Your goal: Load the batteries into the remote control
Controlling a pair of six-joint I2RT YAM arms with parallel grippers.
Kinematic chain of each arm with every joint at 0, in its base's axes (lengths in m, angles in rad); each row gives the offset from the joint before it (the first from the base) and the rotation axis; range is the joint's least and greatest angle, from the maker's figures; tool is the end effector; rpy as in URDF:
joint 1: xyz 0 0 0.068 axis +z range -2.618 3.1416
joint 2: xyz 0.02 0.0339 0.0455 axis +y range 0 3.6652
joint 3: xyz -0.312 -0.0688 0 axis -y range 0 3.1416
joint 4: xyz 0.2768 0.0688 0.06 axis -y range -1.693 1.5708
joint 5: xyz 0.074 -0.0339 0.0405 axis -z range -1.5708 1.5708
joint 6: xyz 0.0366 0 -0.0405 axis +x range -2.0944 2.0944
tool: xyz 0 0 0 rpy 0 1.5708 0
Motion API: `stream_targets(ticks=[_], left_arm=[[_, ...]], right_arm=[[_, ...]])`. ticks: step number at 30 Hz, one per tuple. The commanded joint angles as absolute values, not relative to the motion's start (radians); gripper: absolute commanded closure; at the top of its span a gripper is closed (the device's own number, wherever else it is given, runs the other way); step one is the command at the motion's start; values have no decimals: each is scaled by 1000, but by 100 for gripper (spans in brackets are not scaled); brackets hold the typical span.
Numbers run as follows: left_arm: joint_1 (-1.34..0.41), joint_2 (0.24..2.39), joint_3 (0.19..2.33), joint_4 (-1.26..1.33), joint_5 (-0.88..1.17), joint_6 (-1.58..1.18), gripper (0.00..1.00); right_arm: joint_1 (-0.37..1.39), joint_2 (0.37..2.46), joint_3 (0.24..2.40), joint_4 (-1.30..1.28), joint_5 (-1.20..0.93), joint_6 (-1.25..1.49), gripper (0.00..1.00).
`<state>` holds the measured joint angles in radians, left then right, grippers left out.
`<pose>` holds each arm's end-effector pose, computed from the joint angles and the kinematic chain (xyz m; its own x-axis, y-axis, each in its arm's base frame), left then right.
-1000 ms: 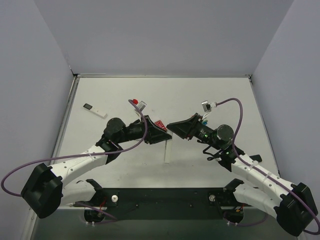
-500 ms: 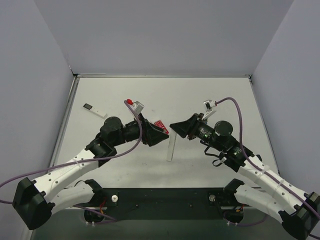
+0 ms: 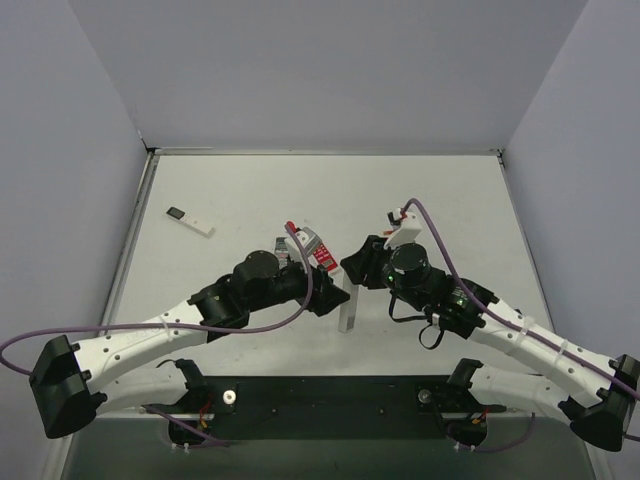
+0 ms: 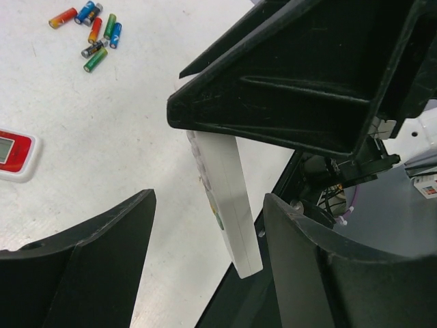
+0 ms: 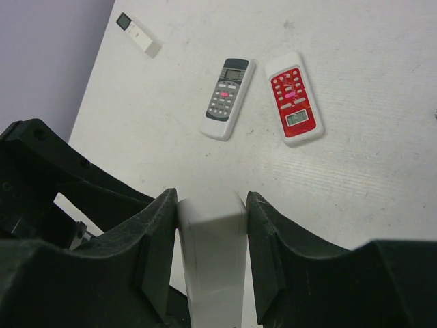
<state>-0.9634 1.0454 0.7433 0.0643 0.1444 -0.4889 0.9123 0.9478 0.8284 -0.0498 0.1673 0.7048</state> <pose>0.1399 -0.2105 0.3324 -0.5378 -0.0406 -0.8421 0.7247 0.4881 -0.4864 0.1446 0.1770 0.3749 -0.5187 0.3736 -0.7690 -0.4508 0.6448 0.6173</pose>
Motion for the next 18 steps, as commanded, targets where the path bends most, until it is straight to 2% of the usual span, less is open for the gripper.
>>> stream_targets(ticks=[1,11,18], left_arm=[[-1014,1091,770,138,71,-502,26],[-1156,1150,742,169,-130,-532,30],[-1189,1193,727,163,-216,-542,35]], right_arm=[[946,960,884,-80,291,703,100],[977,959,877,-89,403,753,100],[976,948,868,-94,434,788,100]])
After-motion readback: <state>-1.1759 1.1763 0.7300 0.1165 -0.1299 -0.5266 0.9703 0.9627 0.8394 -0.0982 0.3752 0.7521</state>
